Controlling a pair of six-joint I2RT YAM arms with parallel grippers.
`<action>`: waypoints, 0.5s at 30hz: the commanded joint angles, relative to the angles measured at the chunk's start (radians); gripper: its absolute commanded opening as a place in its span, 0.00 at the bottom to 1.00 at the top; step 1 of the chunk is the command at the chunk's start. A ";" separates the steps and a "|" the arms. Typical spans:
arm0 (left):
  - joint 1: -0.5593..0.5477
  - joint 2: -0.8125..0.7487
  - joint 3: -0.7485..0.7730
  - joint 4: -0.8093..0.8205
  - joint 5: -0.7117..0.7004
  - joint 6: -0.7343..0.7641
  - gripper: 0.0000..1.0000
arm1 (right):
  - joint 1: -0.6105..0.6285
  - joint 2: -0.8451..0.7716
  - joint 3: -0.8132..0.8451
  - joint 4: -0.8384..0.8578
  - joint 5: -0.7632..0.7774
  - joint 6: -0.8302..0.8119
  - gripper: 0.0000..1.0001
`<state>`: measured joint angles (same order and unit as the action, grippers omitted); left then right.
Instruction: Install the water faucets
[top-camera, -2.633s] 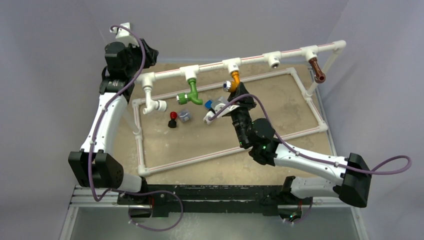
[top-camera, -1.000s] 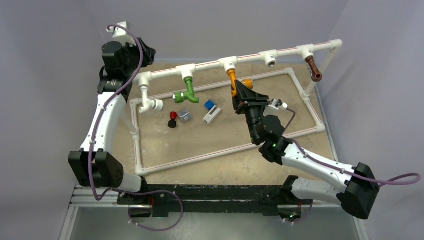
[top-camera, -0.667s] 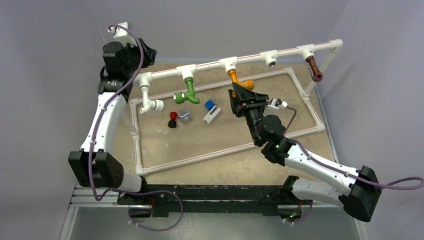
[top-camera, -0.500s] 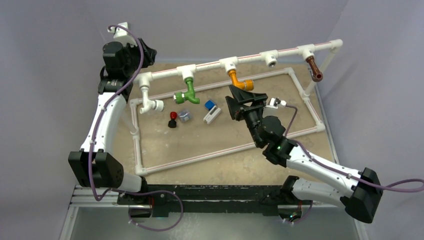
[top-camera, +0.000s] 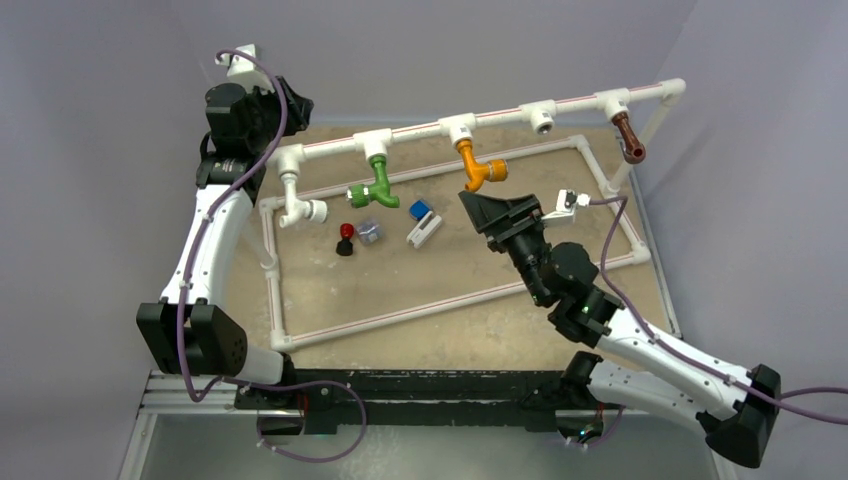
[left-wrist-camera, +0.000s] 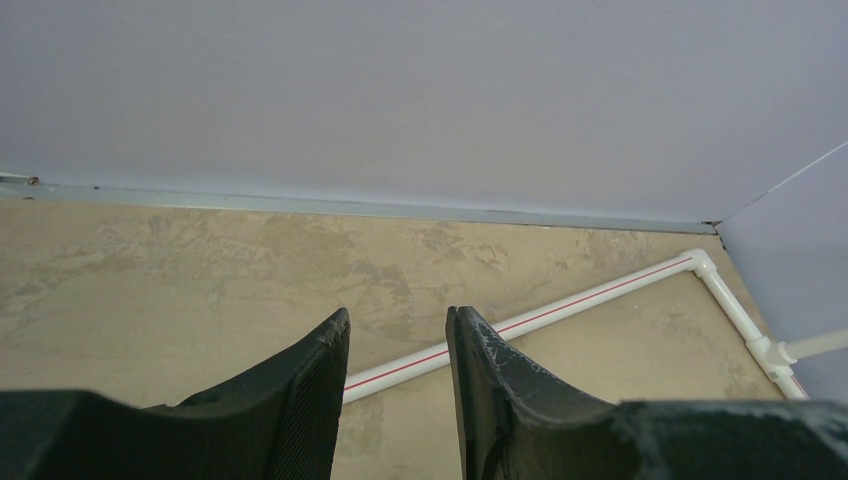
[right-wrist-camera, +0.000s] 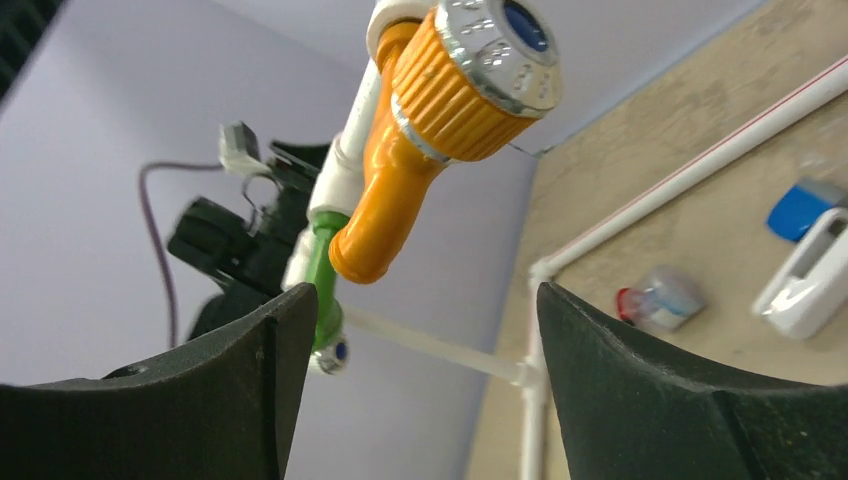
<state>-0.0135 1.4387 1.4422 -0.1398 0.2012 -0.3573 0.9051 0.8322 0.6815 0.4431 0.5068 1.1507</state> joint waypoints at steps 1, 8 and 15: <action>0.000 0.069 -0.082 -0.162 0.006 -0.007 0.40 | 0.005 -0.041 0.072 -0.069 -0.073 -0.356 0.81; 0.000 0.071 -0.082 -0.162 0.009 -0.008 0.40 | 0.005 -0.071 0.219 -0.261 -0.186 -0.899 0.81; 0.002 0.070 -0.082 -0.162 0.009 -0.008 0.40 | 0.005 -0.058 0.321 -0.433 -0.184 -1.409 0.82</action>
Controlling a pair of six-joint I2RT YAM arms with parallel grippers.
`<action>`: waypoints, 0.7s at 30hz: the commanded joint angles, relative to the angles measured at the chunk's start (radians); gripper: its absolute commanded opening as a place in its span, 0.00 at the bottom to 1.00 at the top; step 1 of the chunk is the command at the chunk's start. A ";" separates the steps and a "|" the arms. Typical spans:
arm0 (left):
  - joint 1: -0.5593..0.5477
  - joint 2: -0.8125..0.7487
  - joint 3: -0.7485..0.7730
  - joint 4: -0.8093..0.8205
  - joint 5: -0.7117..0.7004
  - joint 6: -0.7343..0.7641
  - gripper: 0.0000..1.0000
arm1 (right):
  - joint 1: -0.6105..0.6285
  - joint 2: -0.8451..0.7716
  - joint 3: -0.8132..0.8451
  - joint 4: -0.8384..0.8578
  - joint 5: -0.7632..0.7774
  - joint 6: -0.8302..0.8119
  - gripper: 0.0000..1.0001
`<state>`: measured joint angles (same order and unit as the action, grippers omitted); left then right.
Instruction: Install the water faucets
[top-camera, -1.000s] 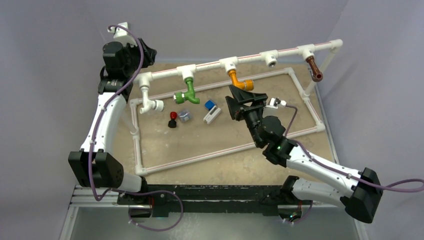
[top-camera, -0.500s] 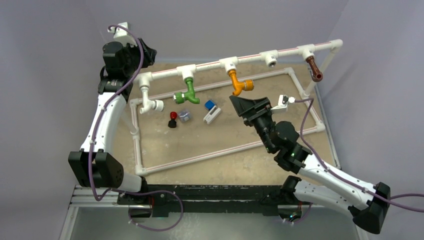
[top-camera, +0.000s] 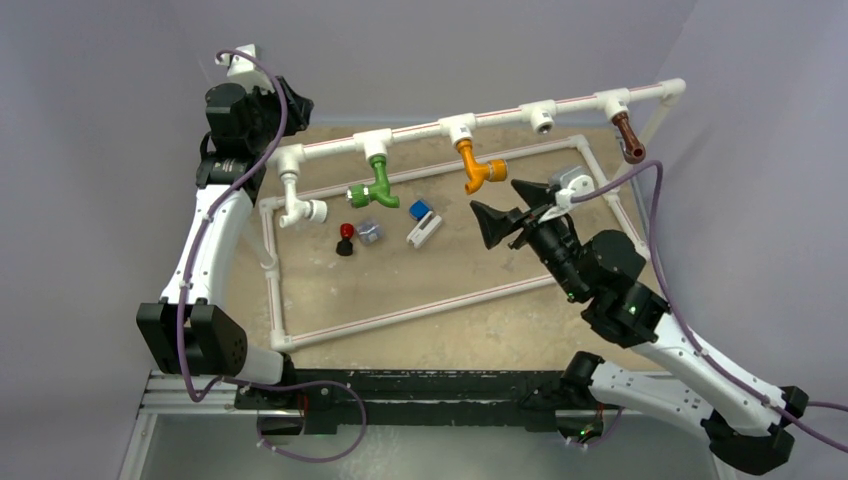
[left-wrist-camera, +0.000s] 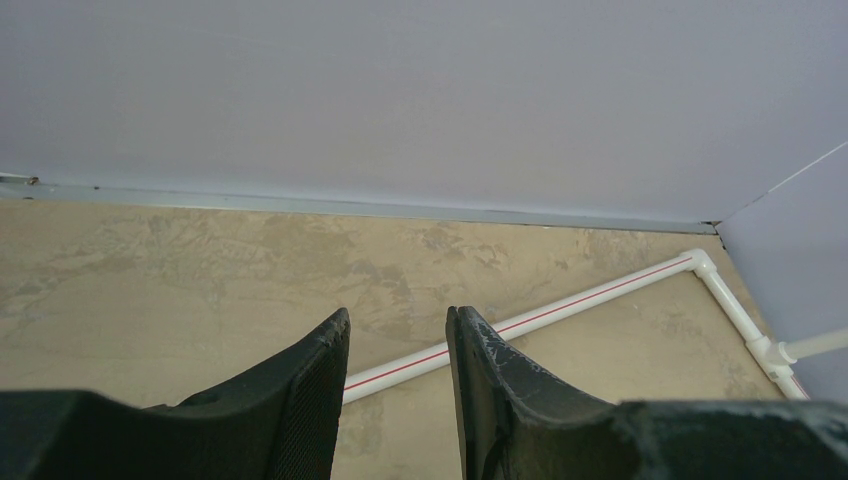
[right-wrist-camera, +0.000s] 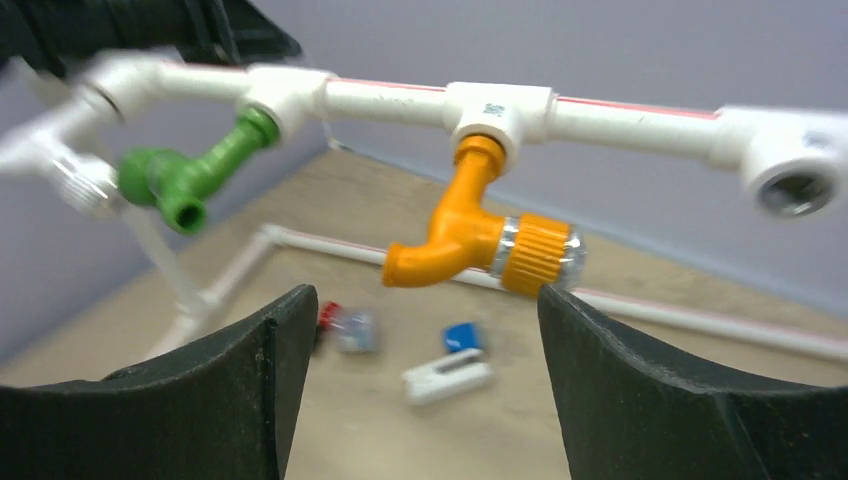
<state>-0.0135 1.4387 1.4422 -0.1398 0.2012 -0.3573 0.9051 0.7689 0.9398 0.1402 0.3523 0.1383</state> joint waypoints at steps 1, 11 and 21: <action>0.002 0.070 -0.082 -0.162 0.010 -0.008 0.40 | 0.005 0.011 0.081 -0.164 -0.028 -0.452 0.82; 0.002 0.071 -0.082 -0.162 0.014 -0.006 0.40 | 0.006 0.024 0.107 -0.214 -0.062 -1.021 0.82; 0.003 0.073 -0.082 -0.162 0.016 -0.008 0.40 | 0.054 0.073 -0.036 0.122 0.118 -1.394 0.79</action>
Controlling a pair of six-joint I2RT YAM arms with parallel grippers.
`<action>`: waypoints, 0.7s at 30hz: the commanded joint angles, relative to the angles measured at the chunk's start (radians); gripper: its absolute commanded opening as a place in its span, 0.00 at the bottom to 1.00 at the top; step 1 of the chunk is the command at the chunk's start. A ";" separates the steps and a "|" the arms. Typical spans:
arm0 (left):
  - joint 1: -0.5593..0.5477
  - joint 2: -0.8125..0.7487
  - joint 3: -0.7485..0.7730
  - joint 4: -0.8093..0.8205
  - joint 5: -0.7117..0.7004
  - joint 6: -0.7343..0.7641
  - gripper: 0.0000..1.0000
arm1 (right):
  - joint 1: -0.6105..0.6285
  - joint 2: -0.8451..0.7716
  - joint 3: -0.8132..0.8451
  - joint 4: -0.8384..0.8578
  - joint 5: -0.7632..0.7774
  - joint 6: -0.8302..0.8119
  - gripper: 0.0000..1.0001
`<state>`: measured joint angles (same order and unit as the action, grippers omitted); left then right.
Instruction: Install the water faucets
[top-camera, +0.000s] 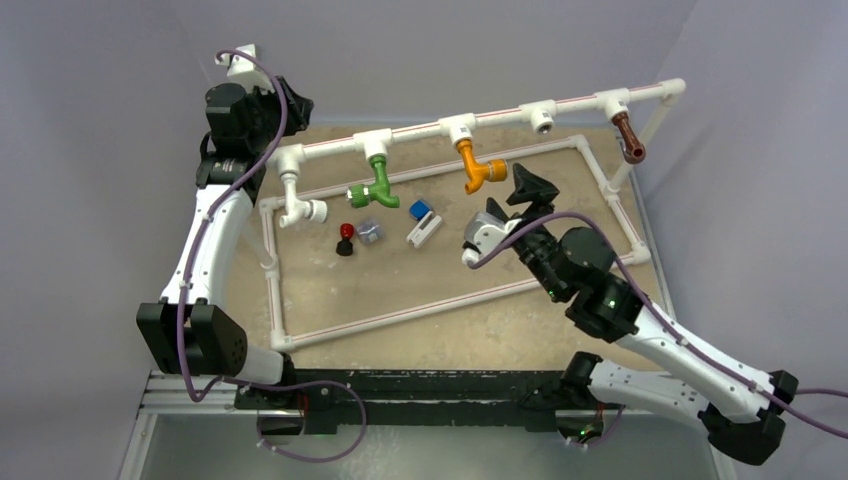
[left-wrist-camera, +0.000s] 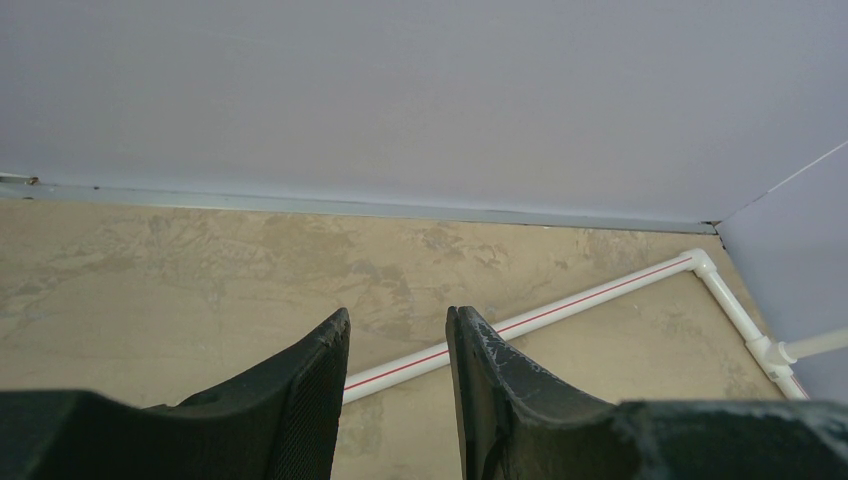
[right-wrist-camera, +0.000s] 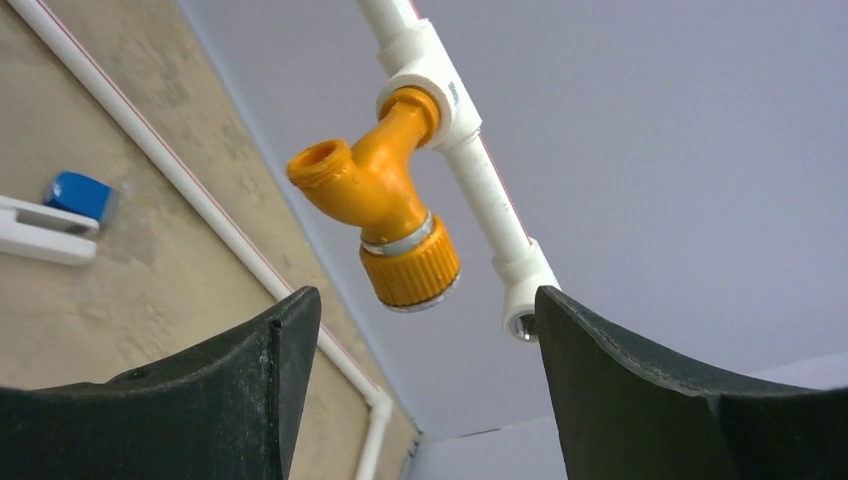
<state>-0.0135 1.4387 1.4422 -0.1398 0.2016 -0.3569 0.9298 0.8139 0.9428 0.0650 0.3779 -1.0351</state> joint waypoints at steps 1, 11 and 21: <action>0.002 0.074 -0.082 -0.162 0.016 -0.008 0.40 | 0.042 0.039 -0.050 0.236 0.108 -0.264 0.79; 0.010 0.077 -0.080 -0.162 0.023 -0.011 0.40 | 0.078 0.165 -0.072 0.479 0.150 -0.419 0.76; 0.014 0.079 -0.080 -0.162 0.030 -0.014 0.40 | 0.087 0.260 -0.076 0.590 0.204 -0.402 0.62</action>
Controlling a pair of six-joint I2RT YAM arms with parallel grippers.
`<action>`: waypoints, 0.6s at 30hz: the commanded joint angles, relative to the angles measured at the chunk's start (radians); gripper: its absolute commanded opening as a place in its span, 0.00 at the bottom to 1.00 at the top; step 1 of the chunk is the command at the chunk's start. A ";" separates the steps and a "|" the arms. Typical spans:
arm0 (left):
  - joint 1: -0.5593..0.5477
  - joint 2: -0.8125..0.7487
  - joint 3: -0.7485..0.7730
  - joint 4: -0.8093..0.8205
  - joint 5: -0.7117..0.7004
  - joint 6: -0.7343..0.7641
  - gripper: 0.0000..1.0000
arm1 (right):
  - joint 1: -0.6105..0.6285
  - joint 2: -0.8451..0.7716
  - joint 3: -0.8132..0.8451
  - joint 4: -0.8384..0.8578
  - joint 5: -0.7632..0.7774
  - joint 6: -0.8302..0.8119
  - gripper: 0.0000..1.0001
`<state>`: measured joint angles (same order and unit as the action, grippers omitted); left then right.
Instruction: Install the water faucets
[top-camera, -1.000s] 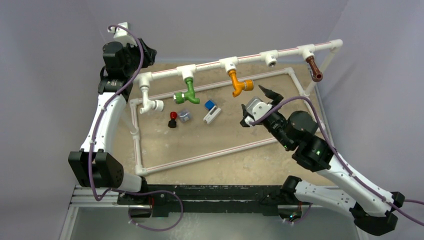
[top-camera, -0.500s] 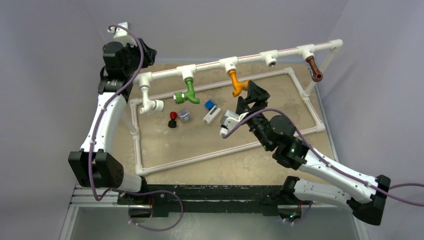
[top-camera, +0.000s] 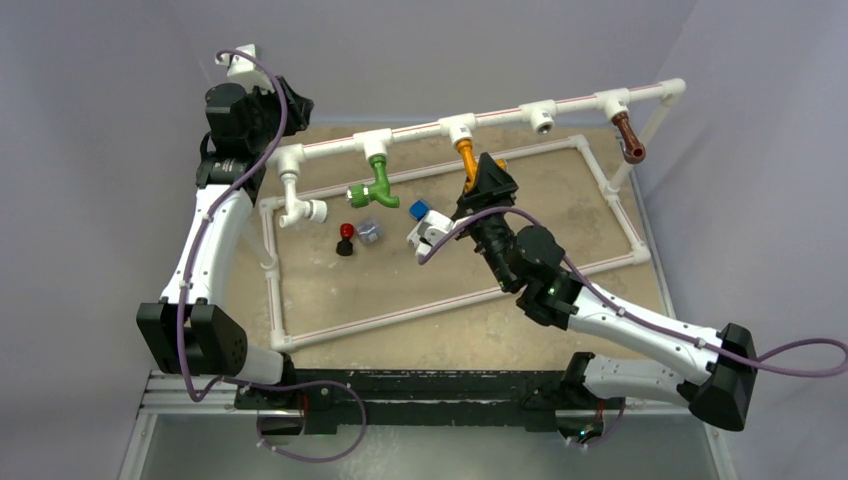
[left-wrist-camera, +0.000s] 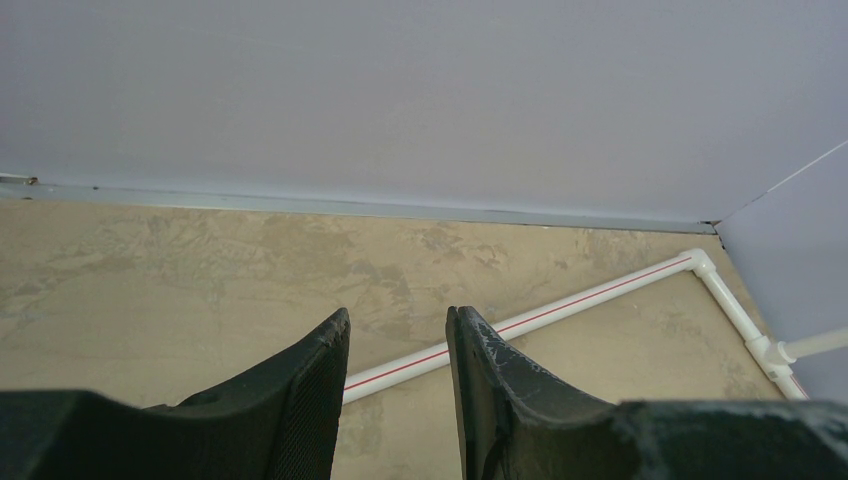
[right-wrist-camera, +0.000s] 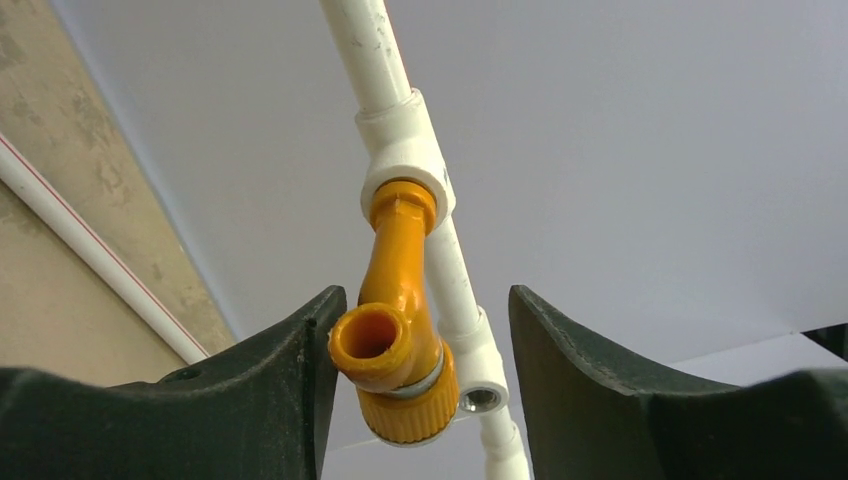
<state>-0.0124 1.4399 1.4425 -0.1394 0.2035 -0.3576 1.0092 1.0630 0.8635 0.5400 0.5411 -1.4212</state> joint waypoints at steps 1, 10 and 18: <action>0.012 0.079 -0.080 -0.162 0.028 -0.014 0.40 | 0.010 0.020 0.002 0.121 0.046 -0.013 0.59; 0.012 0.080 -0.080 -0.161 0.034 -0.016 0.40 | 0.034 0.062 -0.029 0.181 0.091 0.035 0.26; 0.012 0.080 -0.080 -0.161 0.037 -0.018 0.40 | 0.062 0.079 -0.022 0.170 0.156 0.365 0.00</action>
<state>-0.0113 1.4399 1.4425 -0.1413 0.2100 -0.3588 1.0492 1.1408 0.8410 0.6945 0.6434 -1.3083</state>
